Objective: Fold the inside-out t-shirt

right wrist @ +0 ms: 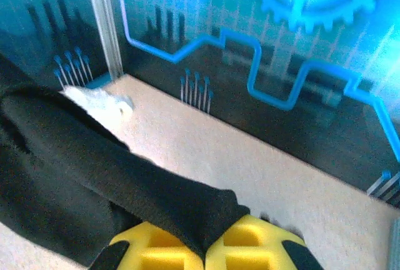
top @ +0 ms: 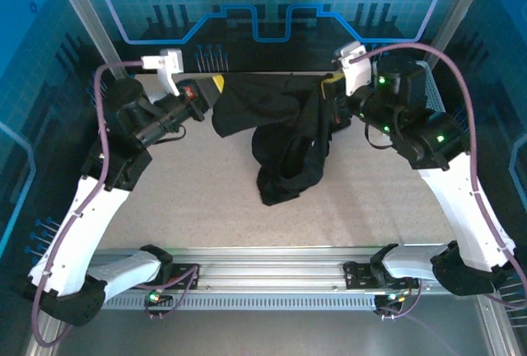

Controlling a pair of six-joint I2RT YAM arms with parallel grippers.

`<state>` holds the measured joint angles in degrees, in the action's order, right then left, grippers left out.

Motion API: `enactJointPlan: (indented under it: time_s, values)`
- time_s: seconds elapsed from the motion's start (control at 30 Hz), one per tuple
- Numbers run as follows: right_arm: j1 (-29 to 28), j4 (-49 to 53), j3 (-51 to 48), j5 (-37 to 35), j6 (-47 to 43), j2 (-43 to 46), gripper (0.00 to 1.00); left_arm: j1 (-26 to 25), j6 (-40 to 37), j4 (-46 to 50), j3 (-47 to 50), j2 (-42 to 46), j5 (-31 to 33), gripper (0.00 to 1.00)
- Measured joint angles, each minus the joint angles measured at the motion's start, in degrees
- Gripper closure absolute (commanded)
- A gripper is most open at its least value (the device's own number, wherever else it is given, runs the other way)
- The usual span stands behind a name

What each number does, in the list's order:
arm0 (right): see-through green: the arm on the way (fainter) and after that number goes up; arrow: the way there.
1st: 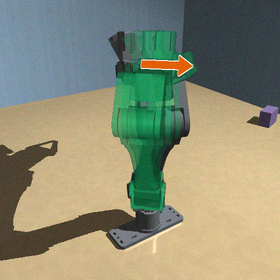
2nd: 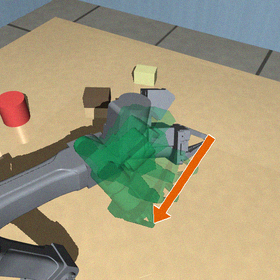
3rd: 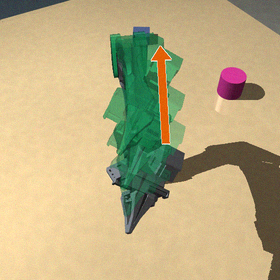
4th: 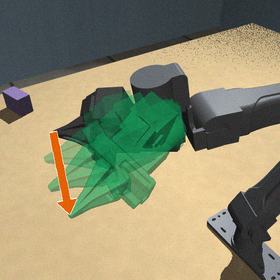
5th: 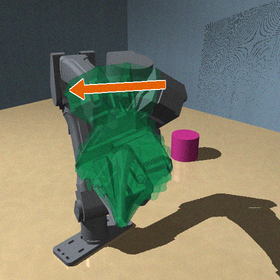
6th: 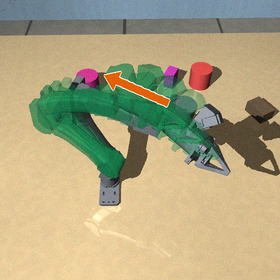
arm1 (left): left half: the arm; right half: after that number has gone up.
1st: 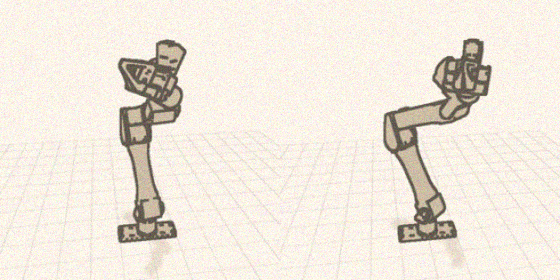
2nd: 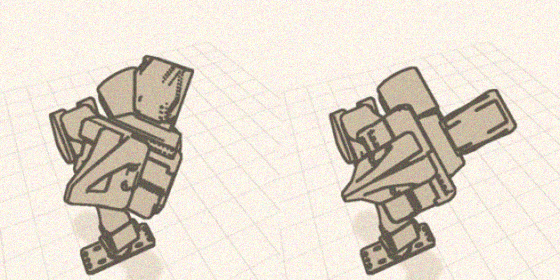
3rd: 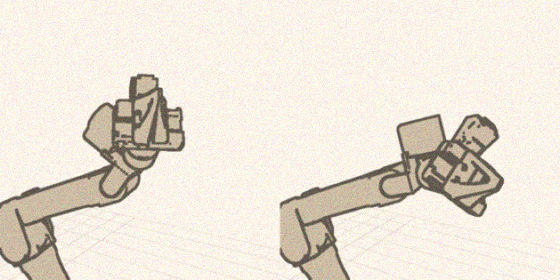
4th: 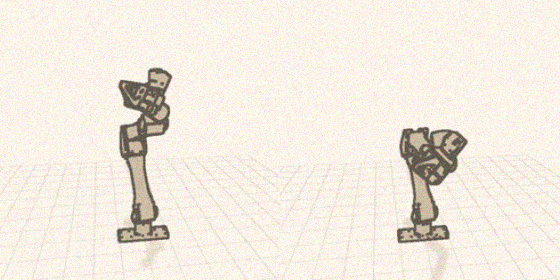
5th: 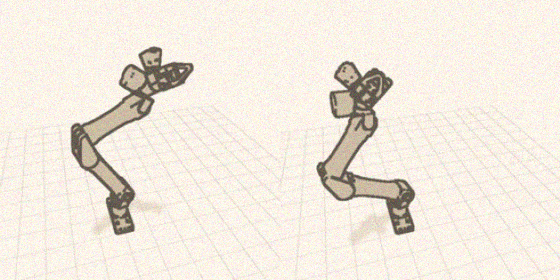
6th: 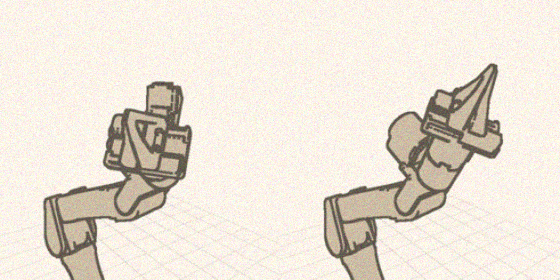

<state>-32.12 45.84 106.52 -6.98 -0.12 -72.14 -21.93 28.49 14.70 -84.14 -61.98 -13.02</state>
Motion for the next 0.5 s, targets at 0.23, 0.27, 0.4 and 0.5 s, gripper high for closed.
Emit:
enactJointPlan:
  time_s: [0.23,0.27,0.4,0.5]
  values:
    - [0.00,-1.33,3.56,1.68,-1.01,0.90,1.00,-0.31,-2.67,0.52,-11.17,-5.57,2.10,1.00]
    - [0.00,-1.33,3.69,2.32,-1.01,0.90,1.00,-0.33,-3.48,0.85,-12.02,-6.27,3.23,1.00]
    - [0.00,-1.33,3.85,4.31,-1.05,0.11,1.00,0.07,-7.13,3.48,-15.17,-9.25,8.20,1.00]
    - [0.83,-1.84,3.65,5.44,-0.96,-1.66,1.00,1.44,-8.63,5.25,-15.69,-10.45,9.97,1.00]
